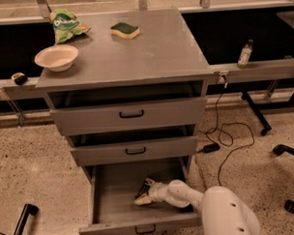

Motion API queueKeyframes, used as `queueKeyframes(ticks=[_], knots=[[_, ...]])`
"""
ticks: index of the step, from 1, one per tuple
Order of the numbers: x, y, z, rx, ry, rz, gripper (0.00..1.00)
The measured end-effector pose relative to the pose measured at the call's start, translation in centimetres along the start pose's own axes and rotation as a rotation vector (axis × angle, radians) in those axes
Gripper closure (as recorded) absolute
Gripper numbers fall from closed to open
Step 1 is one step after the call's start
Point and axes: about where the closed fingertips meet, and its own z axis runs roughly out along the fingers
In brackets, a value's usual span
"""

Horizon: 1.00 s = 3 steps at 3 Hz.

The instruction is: Pick rxbar chocolate from bottom drawer and place on counter

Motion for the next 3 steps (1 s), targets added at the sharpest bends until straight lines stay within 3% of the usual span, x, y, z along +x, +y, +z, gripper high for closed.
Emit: queueKeyframes(ticks=[3], knots=[[1.03, -0.29, 0.47, -0.006, 0.014, 0.005, 0.86]])
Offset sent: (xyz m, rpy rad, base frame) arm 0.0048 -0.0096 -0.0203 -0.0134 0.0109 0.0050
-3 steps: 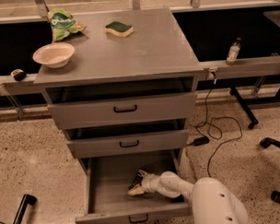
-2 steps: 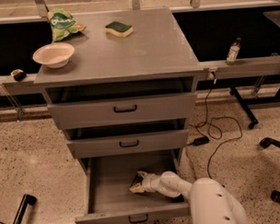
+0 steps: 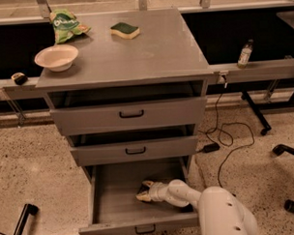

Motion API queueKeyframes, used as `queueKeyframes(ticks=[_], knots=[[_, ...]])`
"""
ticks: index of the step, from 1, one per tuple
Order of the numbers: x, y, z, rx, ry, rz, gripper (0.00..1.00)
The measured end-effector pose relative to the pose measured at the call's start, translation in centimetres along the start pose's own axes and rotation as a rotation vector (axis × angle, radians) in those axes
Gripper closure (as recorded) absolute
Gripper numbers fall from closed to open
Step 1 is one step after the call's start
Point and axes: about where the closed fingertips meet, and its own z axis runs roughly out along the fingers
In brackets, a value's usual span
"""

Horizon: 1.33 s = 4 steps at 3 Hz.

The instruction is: Pick rxbar chocolate from bottom drawer and place on counter

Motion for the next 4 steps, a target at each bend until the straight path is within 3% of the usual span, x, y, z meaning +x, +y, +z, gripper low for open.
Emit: queueKeyframes(ticks=[1, 2, 3, 4], knots=[[-1.7, 0.4, -1.8, -0.016, -0.076, -0.040, 1.00], [-5.5, 1.2, -5.5, -0.019, -0.208, -0.145, 1.00], [-9.8, 2.0, -10.5, 0.000, -0.280, -0.298, 1.00], [-14.6, 4.0, -16.9, -0.010, -0.304, -0.469, 1.00]])
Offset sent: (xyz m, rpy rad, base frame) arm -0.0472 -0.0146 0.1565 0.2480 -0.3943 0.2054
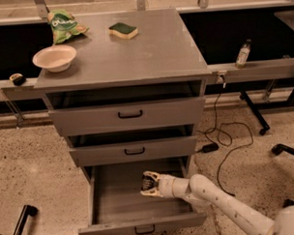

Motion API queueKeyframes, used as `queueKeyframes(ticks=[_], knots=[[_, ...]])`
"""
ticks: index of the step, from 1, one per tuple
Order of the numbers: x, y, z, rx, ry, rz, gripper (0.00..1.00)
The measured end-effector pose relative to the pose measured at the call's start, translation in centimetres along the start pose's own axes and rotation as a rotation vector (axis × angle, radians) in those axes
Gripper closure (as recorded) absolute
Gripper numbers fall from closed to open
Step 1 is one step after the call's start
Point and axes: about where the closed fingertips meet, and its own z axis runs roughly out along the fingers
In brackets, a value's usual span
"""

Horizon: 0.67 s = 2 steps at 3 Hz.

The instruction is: Pick rxbar chocolate from bottom drawer and place on counter

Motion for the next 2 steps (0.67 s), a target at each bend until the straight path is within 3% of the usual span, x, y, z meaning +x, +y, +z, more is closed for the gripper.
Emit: queueKeyframes(ticks=[1, 2], knots=[[-6.9, -1.5, -4.8, 0.007, -0.020, -0.113, 1.00], [-8.1, -1.3, -5.4, -0.003, -0.023, -0.130, 1.00]])
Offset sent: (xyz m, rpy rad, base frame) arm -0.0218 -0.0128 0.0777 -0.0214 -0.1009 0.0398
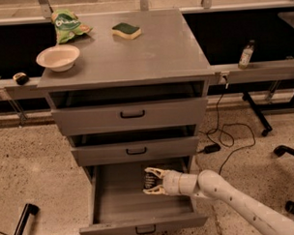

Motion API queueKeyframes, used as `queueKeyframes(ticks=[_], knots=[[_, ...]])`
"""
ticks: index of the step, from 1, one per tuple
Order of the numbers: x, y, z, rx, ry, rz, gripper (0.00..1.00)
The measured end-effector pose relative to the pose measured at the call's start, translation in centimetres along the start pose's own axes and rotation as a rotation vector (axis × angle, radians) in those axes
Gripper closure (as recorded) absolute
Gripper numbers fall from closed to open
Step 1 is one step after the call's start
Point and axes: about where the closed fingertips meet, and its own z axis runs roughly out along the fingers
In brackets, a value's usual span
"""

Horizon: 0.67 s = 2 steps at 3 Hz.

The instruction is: Pick rxbar chocolate from bottom drawer and place on counter

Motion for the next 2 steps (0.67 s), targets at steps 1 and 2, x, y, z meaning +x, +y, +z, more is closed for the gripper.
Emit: queueKeyframes(ticks=[1, 2], knots=[[-1.5, -2.3, -1.4, -0.011, -0.016, -0.036, 1.00], [-8.5, -7.8, -6.8, -0.020, -0.075, -0.135, 1.00]])
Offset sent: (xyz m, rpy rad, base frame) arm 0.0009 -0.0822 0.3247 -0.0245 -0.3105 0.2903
